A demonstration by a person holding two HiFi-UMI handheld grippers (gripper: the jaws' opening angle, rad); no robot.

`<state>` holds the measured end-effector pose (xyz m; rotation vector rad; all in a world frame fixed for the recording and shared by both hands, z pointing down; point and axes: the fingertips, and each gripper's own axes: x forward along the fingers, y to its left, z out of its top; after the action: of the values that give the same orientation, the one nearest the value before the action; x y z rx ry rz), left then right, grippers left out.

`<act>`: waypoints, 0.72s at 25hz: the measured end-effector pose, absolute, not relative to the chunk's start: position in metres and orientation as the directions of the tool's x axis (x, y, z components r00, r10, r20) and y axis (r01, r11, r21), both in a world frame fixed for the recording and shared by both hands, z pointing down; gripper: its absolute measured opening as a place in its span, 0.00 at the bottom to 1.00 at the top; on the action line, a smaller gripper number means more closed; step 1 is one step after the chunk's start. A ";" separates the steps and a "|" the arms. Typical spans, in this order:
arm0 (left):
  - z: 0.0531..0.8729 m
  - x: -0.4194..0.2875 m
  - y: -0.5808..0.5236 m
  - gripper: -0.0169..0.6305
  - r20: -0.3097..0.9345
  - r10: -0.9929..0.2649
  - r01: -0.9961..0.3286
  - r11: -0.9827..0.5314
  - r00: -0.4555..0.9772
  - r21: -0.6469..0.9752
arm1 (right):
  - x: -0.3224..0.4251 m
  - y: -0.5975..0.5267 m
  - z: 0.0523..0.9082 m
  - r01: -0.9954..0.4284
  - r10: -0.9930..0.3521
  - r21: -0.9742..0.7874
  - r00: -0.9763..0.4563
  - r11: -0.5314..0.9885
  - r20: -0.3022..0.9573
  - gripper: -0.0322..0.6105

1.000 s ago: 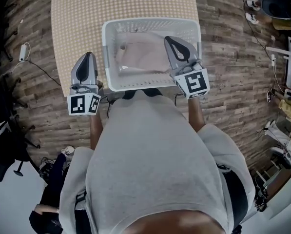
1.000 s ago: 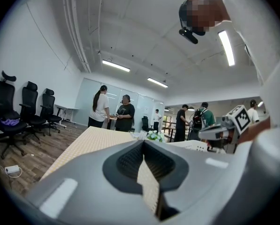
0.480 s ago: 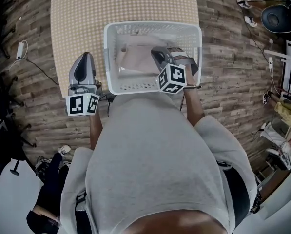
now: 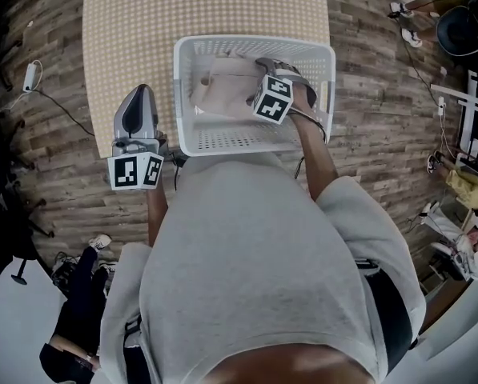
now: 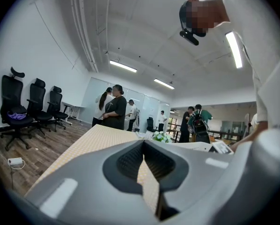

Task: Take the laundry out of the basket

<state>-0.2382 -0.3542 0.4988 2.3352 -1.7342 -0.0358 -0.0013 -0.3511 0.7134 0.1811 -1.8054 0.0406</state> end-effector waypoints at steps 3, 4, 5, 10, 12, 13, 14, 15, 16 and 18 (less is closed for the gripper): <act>0.500 -0.244 -0.351 0.04 0.121 -0.952 -0.945 -0.255 0.282 0.204 | -0.001 -0.353 0.732 -0.142 -0.048 0.019 -0.201 0.990 0.978 0.87; 0.501 -0.246 -0.350 0.04 0.122 -0.953 -0.946 -0.249 0.277 0.206 | -0.002 -0.351 0.740 -0.146 -0.013 -0.016 -0.197 0.989 0.980 0.87; 0.501 -0.248 -0.350 0.04 0.123 -0.955 -0.948 -0.243 0.272 0.208 | -0.002 -0.348 0.747 -0.152 0.031 -0.062 -0.195 0.986 0.980 0.87; 0.502 -0.252 -0.346 0.04 0.119 -0.960 -0.951 -0.225 0.254 0.212 | -0.004 -0.338 0.761 -0.160 0.158 -0.191 -0.200 0.968 0.967 0.89; 0.501 -0.251 -0.345 0.04 0.116 -0.961 -0.951 -0.222 0.250 0.214 | -0.005 -0.337 0.757 -0.157 0.152 -0.185 -0.201 0.970 0.968 0.86; 0.501 -0.250 -0.345 0.04 0.115 -0.962 -0.951 -0.221 0.249 0.216 | -0.005 -0.335 0.756 -0.156 0.151 -0.183 -0.195 0.971 0.969 0.82; 0.500 -0.250 -0.345 0.04 0.113 -0.962 -0.951 -0.221 0.249 0.217 | -0.005 -0.334 0.755 -0.155 0.154 -0.184 -0.186 0.971 0.970 0.79; 0.500 -0.249 -0.345 0.04 0.112 -0.962 -0.950 -0.222 0.250 0.218 | -0.006 -0.332 0.755 -0.151 0.160 -0.187 -0.177 0.971 0.971 0.76; 0.499 -0.248 -0.345 0.04 0.110 -0.962 -0.950 -0.223 0.251 0.218 | -0.006 -0.331 0.754 -0.145 0.168 -0.194 -0.172 0.970 0.971 0.73; 0.497 -0.245 -0.346 0.04 0.105 -0.962 -0.950 -0.226 0.253 0.216 | -0.005 -0.326 0.752 -0.136 0.203 -0.228 -0.176 0.964 0.963 0.63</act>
<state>-0.2455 -0.3462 0.4971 2.2887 -1.7864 -0.0742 -0.0052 -0.3261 0.7524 -0.0505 -1.7225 0.3004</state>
